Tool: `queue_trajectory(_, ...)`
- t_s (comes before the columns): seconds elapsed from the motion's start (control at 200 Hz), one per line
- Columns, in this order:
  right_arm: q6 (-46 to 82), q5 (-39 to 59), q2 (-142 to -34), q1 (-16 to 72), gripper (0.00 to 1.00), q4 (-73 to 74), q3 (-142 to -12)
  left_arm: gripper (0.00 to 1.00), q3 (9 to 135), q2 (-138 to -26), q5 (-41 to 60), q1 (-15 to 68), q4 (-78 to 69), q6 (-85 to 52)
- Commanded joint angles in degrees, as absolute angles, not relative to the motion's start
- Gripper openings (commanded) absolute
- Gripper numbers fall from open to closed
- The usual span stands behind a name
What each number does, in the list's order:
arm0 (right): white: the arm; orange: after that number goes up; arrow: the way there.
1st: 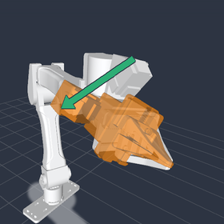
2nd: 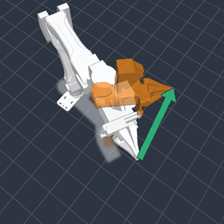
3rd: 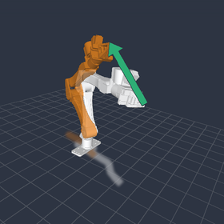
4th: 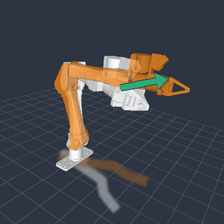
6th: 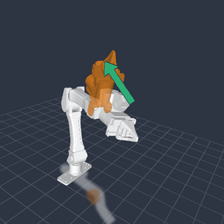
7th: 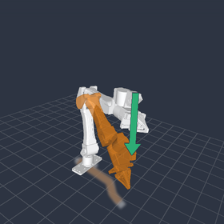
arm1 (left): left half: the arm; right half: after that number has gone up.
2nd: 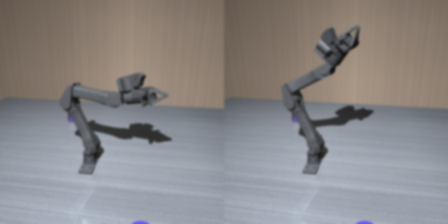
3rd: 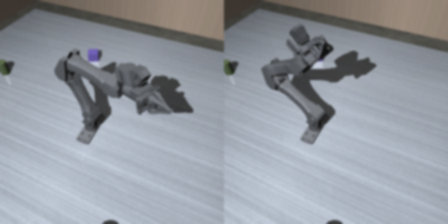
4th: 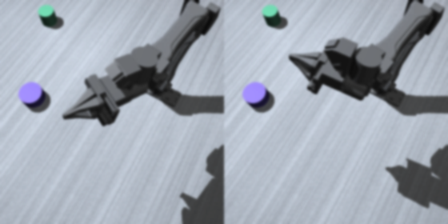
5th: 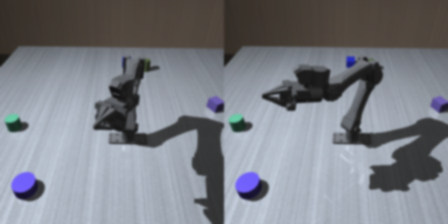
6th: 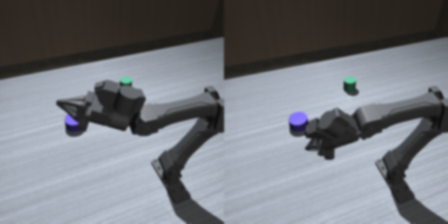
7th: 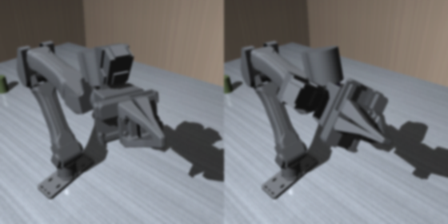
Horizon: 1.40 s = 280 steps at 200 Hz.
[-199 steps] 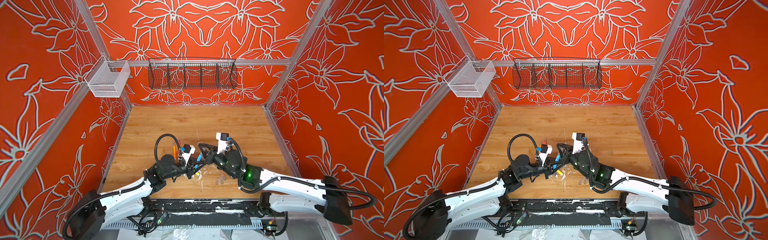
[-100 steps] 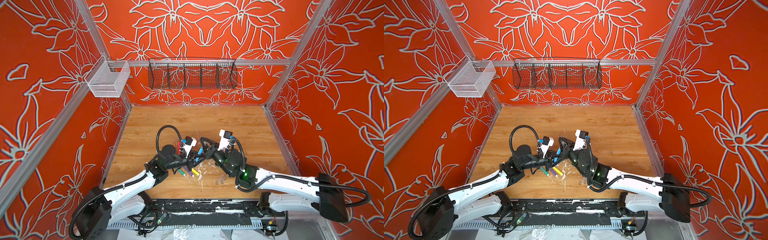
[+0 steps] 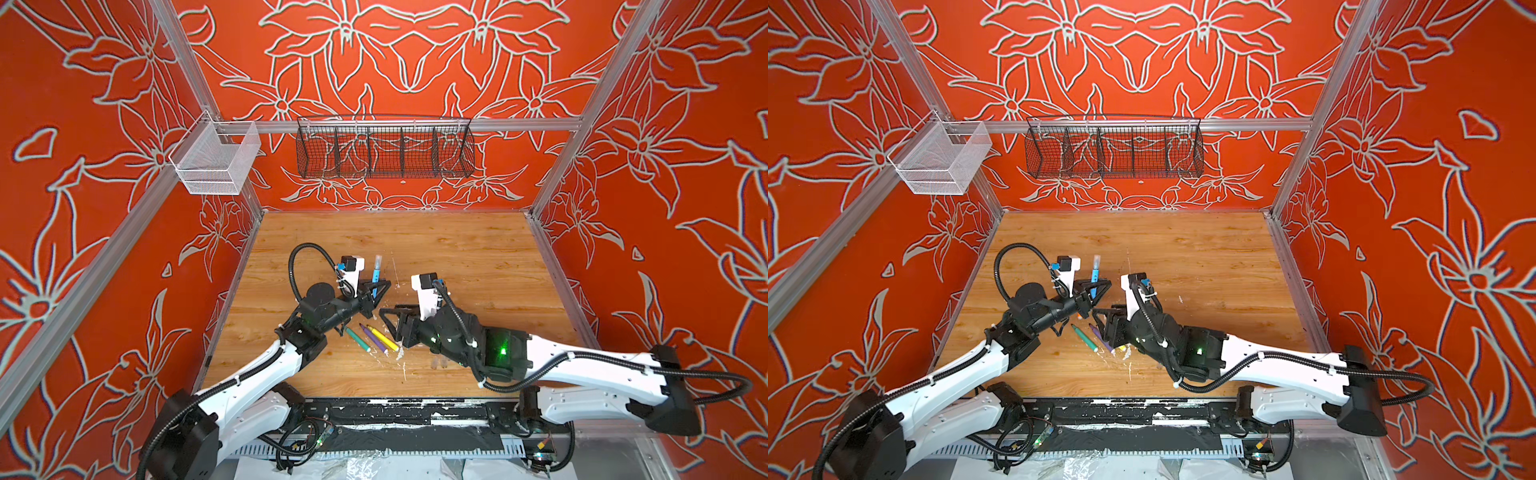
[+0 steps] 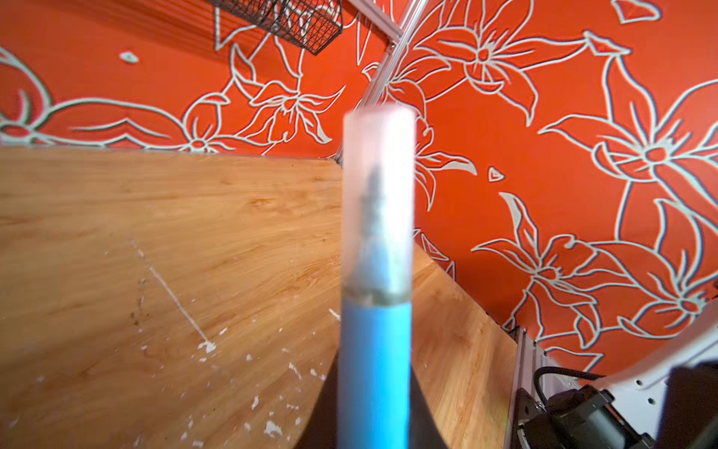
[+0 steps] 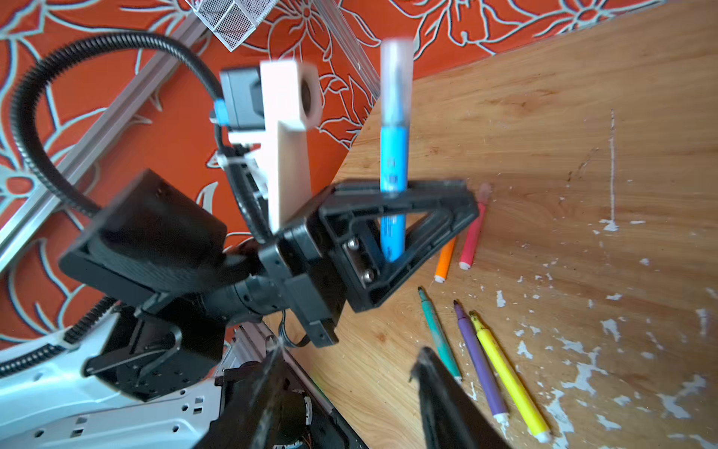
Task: Insert the pens into the pen caps
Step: 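Open the right gripper off the cap and withdraw while the left holds the marker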
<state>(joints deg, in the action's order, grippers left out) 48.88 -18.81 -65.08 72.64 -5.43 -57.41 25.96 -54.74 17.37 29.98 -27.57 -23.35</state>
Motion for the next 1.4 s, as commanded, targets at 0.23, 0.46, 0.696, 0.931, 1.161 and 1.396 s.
queue_trajectory(0.23, 49.24, -21.48, -57.85, 72.38, 0.66, -16.93, -59.77, 0.0, 23.33, -54.39, 5.33, 30.23, -10.69, -25.43)
queue_trajectory(0.46, 45.13, -28.33, -54.06, 72.26, 0.7, -16.93, -57.83, 0.0, 28.98, -65.15, 5.07, 31.16, -8.45, -24.91)
queue_trajectory(0.696, 45.78, -30.83, -51.14, 72.29, 0.69, -20.97, -57.18, 0.0, 35.05, -75.76, -1.2, 34.77, -5.75, -25.44)
queue_trajectory(0.931, 45.76, -27.99, -50.03, 72.27, 0.64, -22.75, -55.97, 0.0, 39.83, -83.83, -9.85, 36.32, -0.89, -27.39)
queue_trajectory(1.161, 41.35, -31.21, -45.7, 72.3, 0.67, -23.08, -52.44, 0.0, 44.32, -92.76, -14.79, 36.3, 1.57, -28.75)
queue_trajectory(1.396, 35.56, -46.45, -38.4, 66.08, 0.79, -29.38, -48.87, 0.0, 47.05, -97.77, -20.95, 36.3, 2.52, -31.87)
